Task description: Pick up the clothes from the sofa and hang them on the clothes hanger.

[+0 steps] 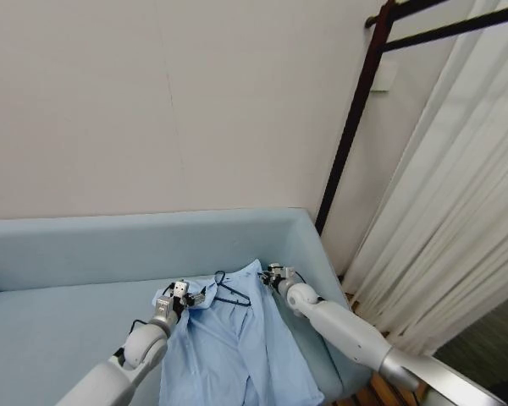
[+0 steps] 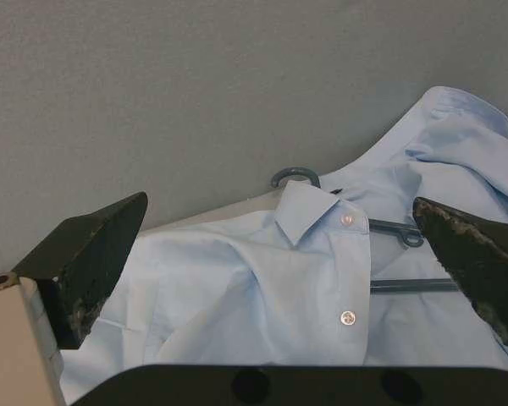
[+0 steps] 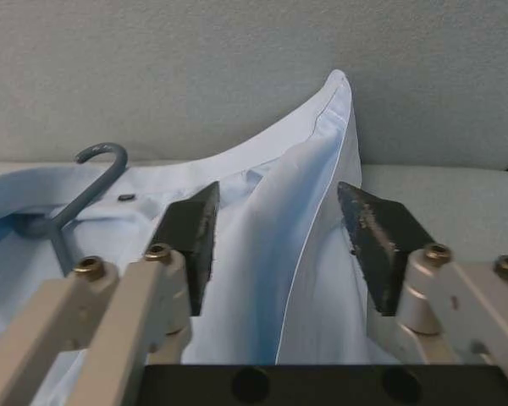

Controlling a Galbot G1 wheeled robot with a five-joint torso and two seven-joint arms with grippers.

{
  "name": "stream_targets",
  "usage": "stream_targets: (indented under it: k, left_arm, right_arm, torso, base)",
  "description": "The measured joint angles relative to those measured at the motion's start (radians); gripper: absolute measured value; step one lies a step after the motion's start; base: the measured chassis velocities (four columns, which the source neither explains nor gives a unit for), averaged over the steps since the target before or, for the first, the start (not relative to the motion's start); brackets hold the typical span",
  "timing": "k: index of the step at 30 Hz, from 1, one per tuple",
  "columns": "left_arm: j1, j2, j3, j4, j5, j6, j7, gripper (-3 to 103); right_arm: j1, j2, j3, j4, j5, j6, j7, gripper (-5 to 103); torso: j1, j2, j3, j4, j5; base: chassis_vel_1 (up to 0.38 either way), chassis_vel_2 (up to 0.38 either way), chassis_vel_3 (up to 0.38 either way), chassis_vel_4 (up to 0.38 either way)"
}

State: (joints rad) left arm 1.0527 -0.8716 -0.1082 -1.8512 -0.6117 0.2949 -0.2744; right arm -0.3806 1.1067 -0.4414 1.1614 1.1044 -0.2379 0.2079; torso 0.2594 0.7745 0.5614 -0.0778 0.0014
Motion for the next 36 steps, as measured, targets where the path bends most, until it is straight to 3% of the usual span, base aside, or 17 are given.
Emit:
stream_targets:
  k: [1, 5, 7, 8, 13, 14, 16, 19, 22, 25, 29, 30, 36]
  left_arm:
    - [0.000, 0.000, 0.000, 0.000, 0.000, 0.000, 0.000, 100]
    - [-0.004, 0.005, 0.001, -0.003, 0.000, 0.001, 0.000, 100]
    - [-0.006, 0.006, 0.001, -0.003, 0.000, 0.001, 0.000, 100]
    - [-0.009, 0.006, 0.001, -0.003, -0.003, 0.001, 0.000, 100]
    - [-0.019, 0.006, 0.002, 0.001, -0.009, -0.002, 0.001, 100]
    - [-0.022, 0.006, 0.003, 0.007, -0.006, 0.003, 0.001, 100]
    - [-0.024, 0.006, 0.004, 0.013, -0.002, 0.008, -0.001, 100]
    - [-0.028, 0.005, 0.005, 0.024, 0.003, 0.011, -0.001, 100]
    - [-0.031, 0.005, 0.005, 0.026, 0.003, 0.012, -0.002, 100]
    - [-0.038, 0.005, 0.006, 0.027, 0.002, 0.014, -0.003, 100]
    - [-0.038, 0.005, 0.006, 0.027, 0.002, 0.014, -0.004, 100]
    - [-0.037, 0.002, 0.006, 0.027, 0.001, 0.014, -0.005, 100]
    - [-0.034, 0.002, 0.005, 0.029, 0.001, 0.014, -0.006, 100]
  right_arm:
    - [0.005, 0.008, 0.000, -0.014, 0.000, 0.000, -0.002, 48]
    - [0.045, 0.061, -0.006, -0.162, -0.021, 0.014, -0.040, 70]
    - [0.049, 0.067, -0.007, -0.186, -0.027, 0.017, -0.047, 70]
    - [0.052, 0.075, -0.007, -0.215, -0.034, 0.023, -0.056, 76]
    - [0.054, 0.090, -0.008, -0.257, -0.043, 0.033, -0.070, 62]
    - [0.053, 0.092, -0.010, -0.257, -0.043, 0.033, -0.073, 51]
    - [0.051, 0.092, -0.012, -0.255, -0.043, 0.033, -0.074, 51]
    - [0.049, 0.093, -0.018, -0.241, -0.034, 0.026, -0.074, 35]
    - [0.046, 0.095, -0.021, -0.239, -0.031, 0.021, -0.074, 30]
    - [0.034, 0.098, -0.023, -0.237, -0.031, 0.014, -0.076, 14]
    - [0.025, 0.098, -0.023, -0.234, -0.034, 0.011, -0.077, 11]
    - [0.018, 0.098, -0.023, -0.234, -0.043, 0.018, -0.078, 1]
    - [0.008, 0.067, -0.011, -0.145, -0.029, 0.024, -0.062, 0]
  torso:
    - [0.000, 0.000, 0.000, 0.0000, -0.0001]
    - [0.000, 0.000, 0.000, 0.0000, 0.0000]
    - [0.000, 0.000, 0.000, 0.0000, 0.0000]
    - [0.000, 0.000, 0.000, -0.0003, 0.0000]
    - [0.000, 0.000, 0.000, -0.0003, 0.0001]
    - [0.000, 0.000, 0.000, -0.0003, 0.0000]
    - [0.000, 0.000, 0.000, -0.0003, 0.0000]
    - [0.000, 0.000, 0.000, 0.0000, -0.0001]
    - [0.000, 0.000, 0.000, 0.0001, 0.0000]
    - [0.000, 0.000, 0.000, -0.0001, 0.0000]
    - [0.000, 0.000, 0.000, -0.0002, 0.0001]
    - [0.000, 0.000, 0.000, -0.0001, 0.0000]
    - [0.000, 0.000, 0.000, -0.0001, 0.0000]
  base:
    - [0.000, 0.000, 0.000, 0.000]
    - [0.000, 0.000, 0.000, 0.000]
    - [0.000, 0.000, 0.000, 0.000]
    - [0.000, 0.000, 0.000, 0.000]
    - [0.000, 0.000, 0.000, 0.000]
    - [0.000, 0.000, 0.000, 0.000]
    - [0.000, 0.000, 0.000, 0.000]
    - [0.000, 0.000, 0.000, 0.000]
    - [0.000, 0.000, 0.000, 0.000]
    - [0.000, 0.000, 0.000, 0.000]
    - [0.000, 0.000, 0.000, 0.000]
    - [0.000, 0.000, 0.000, 0.000]
    - [0.000, 0.000, 0.000, 0.000]
